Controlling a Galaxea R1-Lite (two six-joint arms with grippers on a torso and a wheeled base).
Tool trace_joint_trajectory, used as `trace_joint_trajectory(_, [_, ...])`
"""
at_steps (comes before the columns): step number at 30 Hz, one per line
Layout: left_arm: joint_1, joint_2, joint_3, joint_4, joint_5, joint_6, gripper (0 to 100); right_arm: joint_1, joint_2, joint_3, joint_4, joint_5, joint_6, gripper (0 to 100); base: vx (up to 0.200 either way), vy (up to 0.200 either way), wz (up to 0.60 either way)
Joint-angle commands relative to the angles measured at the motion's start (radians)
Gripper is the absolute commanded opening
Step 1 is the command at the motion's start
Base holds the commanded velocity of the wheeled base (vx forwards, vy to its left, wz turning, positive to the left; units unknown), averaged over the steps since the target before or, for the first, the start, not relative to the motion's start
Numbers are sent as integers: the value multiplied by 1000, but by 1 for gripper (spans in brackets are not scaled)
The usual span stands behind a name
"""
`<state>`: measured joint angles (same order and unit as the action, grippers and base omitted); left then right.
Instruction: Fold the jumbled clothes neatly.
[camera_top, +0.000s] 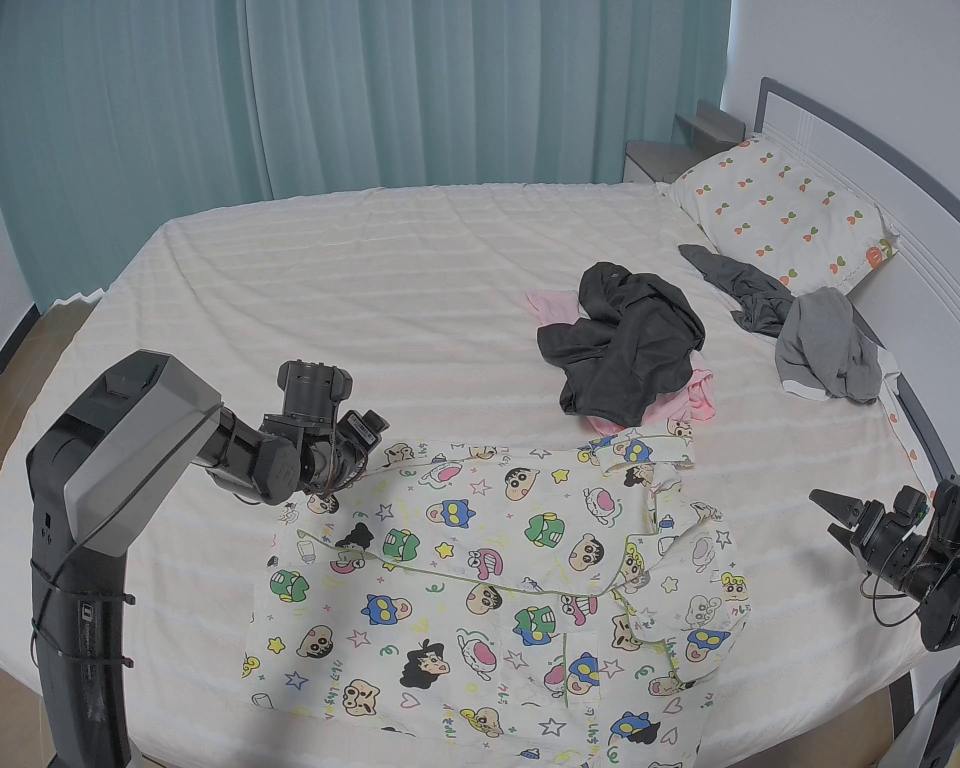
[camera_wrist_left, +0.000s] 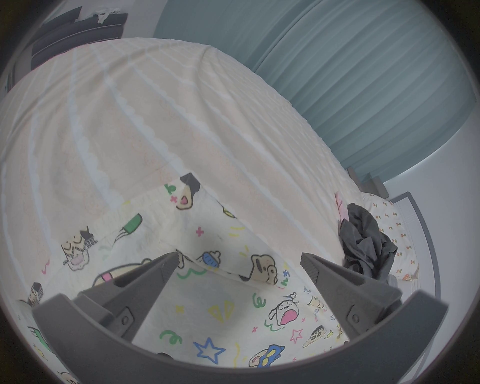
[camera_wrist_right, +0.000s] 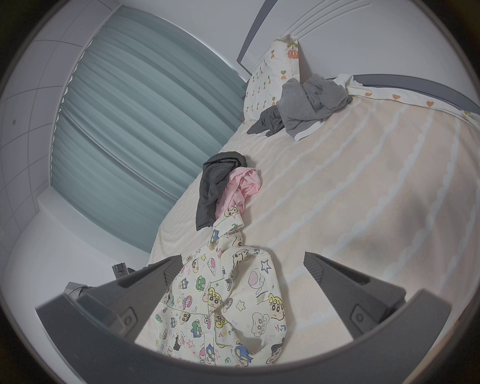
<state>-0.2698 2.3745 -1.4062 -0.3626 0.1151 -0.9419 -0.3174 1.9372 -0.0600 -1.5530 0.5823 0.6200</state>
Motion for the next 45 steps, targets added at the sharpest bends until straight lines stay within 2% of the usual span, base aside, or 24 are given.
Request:
trace_joint_trajectory(1, [-3,25,0,1,1,-1,100,1,2,-3,-13,1,1,100,0,0,0])
trace_joint_trajectory(12, [-3,49,-10,1,0,-1,100,6,5,0,-13,1,0,100,0,0,0])
trace_joint_trajectory(20, [4,104,-126,-4,35,-48,100,8,5,-1,-13,2,-2,100,0,0,0])
trace_joint_trajectory(26, [38,134,-229,-24,47,-57,100,11,0,-6,-13,2,-2,100,0,0,0])
trace_joint_trajectory(27, [63,163,-304,-36,47,-58,100,20,-1,-6,-13,2,-3,100,0,0,0])
trace_joint_trajectory(28, [63,163,-304,-36,47,-58,100,20,-1,-6,-13,2,-3,100,0,0,0])
trace_joint_trajectory(29, [84,193,-389,-36,49,-60,100,28,-1,-3,-13,1,-3,100,0,0,0])
trace_joint_trajectory(31, [89,200,-407,-35,52,-60,100,28,-1,-1,-13,1,-3,100,0,0,0])
trace_joint_trajectory(32, [104,227,-487,-30,74,-58,100,31,-1,0,-13,-1,-6,100,0,0,0])
trace_joint_trajectory(37, [138,239,-594,-18,78,-58,100,31,-1,2,-13,-1,-11,100,0,0,0])
trace_joint_trajectory(40, [149,229,-594,14,78,-60,100,31,-1,0,-13,-1,-11,100,0,0,0])
trace_joint_trajectory(43, [152,155,-545,113,64,-64,100,31,0,0,-13,-1,-13,100,0,0,0])
trace_joint_trajectory(45, [150,95,-474,148,5,-64,100,31,0,3,-13,-1,-11,100,0,0,0])
